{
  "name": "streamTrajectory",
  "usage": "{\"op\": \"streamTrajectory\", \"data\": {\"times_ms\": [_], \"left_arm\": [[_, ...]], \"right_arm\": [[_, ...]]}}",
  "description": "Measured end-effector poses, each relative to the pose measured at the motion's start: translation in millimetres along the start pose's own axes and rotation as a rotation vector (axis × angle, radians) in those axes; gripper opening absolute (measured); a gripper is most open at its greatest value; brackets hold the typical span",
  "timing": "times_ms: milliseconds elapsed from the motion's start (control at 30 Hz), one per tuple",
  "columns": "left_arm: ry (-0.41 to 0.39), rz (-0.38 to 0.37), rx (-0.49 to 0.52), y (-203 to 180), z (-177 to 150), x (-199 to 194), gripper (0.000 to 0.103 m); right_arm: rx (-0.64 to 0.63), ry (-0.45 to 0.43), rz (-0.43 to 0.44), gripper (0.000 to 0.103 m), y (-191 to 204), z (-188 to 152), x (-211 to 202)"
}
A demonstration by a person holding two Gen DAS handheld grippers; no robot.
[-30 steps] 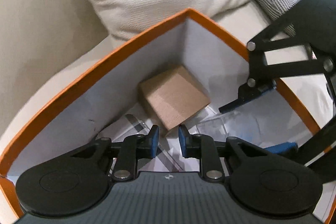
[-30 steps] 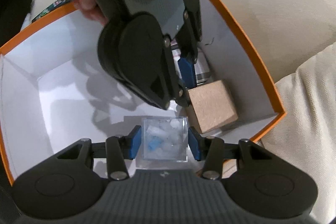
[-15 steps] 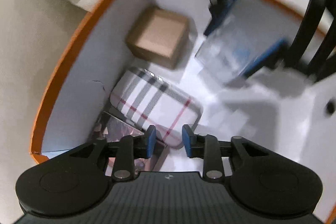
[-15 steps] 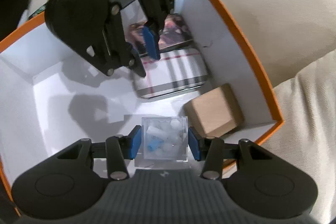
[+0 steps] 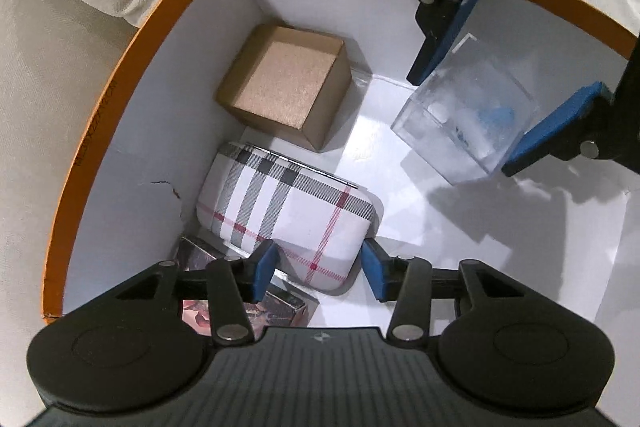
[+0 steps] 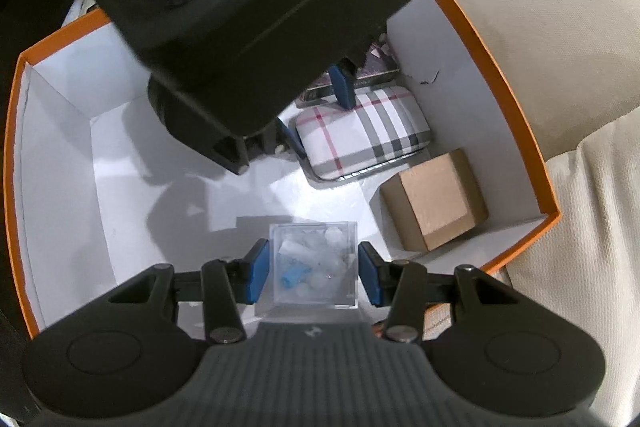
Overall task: Organize rigid objects
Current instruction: 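Lower the clear plastic box into the shoebox with the right tool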
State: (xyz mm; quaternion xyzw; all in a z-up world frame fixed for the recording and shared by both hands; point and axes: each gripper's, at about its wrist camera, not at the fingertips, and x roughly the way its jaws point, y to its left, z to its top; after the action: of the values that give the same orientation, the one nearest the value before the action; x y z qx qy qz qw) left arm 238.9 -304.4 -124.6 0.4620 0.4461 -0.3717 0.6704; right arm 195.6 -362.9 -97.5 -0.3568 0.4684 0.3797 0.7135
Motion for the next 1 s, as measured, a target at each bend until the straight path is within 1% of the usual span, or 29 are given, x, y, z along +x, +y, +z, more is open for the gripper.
{"op": "streamTrajectory", "data": {"times_ms": [100, 133, 300, 400, 533, 600, 633, 733, 833, 867, 900, 933, 967, 1000], "left_arm": [[-0.009, -0.005, 0.003, 1.1, -2.4, -5.7, 0.054], [-0.019, -0.007, -0.008, 2.2, -4.8, -9.5, 0.057], [-0.101, -0.088, -0.149, 23.8, -14.4, -29.8, 0.057], [-0.130, -0.105, -0.214, 32.2, -22.4, -43.0, 0.057], [-0.148, -0.114, -0.250, 38.0, -29.2, -56.1, 0.057], [-0.145, -0.124, -0.257, 43.3, -32.8, -55.9, 0.057], [-0.142, -0.127, -0.260, 39.0, -27.6, -57.0, 0.057], [-0.136, -0.130, -0.280, 39.3, -30.5, -57.3, 0.057], [-0.136, -0.132, -0.293, 39.1, -32.8, -60.3, 0.057], [-0.139, -0.133, -0.296, 36.7, -33.0, -52.5, 0.057], [-0.141, -0.134, -0.300, 36.7, -34.0, -54.7, 0.057], [-0.140, -0.135, -0.303, 36.8, -32.5, -44.4, 0.057], [-0.140, -0.134, -0.304, 37.2, -32.2, -40.7, 0.057], [-0.140, -0.131, -0.304, 36.9, -32.7, -41.9, 0.057]], "right_arm": [[-0.032, 0.010, -0.017, 0.049, -1.3, -1.6, 9.0], [-0.051, 0.011, -0.026, 0.049, 1.2, 0.3, 7.0], [-0.132, 0.013, -0.024, 0.049, -3.2, 8.6, 12.5], [-0.197, 0.029, -0.049, 0.049, -0.9, 11.7, 20.5], [-0.285, 0.050, -0.074, 0.049, 4.5, 15.7, 26.1], [-0.315, 0.055, -0.085, 0.049, 7.3, 16.4, 29.0], [-0.327, 0.056, -0.097, 0.049, 8.0, 16.7, 30.0], [-0.348, 0.062, -0.130, 0.048, 10.6, 16.8, 30.4], [-0.340, 0.072, -0.141, 0.048, 10.7, 16.8, 27.7], [-0.338, 0.072, -0.147, 0.050, 11.2, 16.0, 25.7], [-0.336, 0.069, -0.155, 0.053, 11.7, 15.2, 23.9], [-0.328, 0.066, -0.165, 0.055, 11.4, 14.8, 21.8], [-0.316, 0.062, -0.179, 0.060, 11.2, 14.3, 19.2], [-0.303, 0.057, -0.183, 0.060, 10.5, 13.6, 16.5]]}}
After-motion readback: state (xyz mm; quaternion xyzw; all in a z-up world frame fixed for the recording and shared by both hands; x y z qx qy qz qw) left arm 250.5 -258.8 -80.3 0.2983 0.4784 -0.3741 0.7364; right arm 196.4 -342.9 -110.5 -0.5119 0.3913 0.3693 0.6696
